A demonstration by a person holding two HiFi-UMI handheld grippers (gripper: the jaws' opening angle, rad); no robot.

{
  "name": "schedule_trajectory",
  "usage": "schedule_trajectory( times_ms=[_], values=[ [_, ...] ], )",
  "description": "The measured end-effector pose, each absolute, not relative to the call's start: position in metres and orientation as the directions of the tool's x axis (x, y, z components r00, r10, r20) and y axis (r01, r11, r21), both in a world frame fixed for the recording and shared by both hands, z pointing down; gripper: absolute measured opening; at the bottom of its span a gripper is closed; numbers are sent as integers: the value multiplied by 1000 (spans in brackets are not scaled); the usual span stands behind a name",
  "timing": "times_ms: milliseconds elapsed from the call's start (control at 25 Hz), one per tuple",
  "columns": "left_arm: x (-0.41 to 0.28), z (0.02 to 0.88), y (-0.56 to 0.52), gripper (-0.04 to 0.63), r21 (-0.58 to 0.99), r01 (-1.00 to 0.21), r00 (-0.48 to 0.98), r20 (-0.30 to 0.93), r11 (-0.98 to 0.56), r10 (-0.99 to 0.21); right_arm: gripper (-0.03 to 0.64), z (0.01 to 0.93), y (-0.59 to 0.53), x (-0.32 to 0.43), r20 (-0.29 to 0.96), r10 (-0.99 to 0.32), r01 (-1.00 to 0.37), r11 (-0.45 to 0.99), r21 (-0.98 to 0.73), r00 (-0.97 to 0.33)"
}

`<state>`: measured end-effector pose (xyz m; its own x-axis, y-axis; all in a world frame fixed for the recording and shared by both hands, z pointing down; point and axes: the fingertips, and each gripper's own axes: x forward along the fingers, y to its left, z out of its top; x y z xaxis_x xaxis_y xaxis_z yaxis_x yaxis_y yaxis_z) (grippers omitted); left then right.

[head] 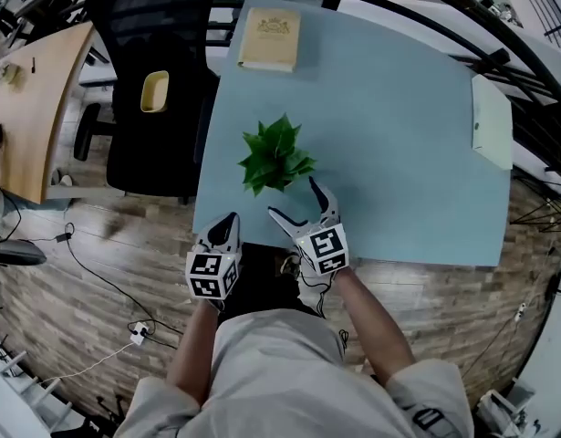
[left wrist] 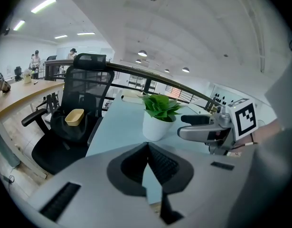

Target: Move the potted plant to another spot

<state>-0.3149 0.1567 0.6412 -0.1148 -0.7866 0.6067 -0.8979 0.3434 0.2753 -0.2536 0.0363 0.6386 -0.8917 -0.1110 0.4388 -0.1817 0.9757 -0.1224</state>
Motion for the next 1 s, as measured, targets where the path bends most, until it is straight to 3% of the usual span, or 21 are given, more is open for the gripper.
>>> schedule_trajectory(
  times_ms=[400,1000],
  values=[
    [-345,651,152,11,280,-906,-78,627,317,-775,517,654,22,-295,437,-177,-249,962,-112,-882],
    [-358,656,153,11,277,-917,-45,644,287,-764,518,660,8,-316,422,-251,-318,943,-96,-871]
  ],
)
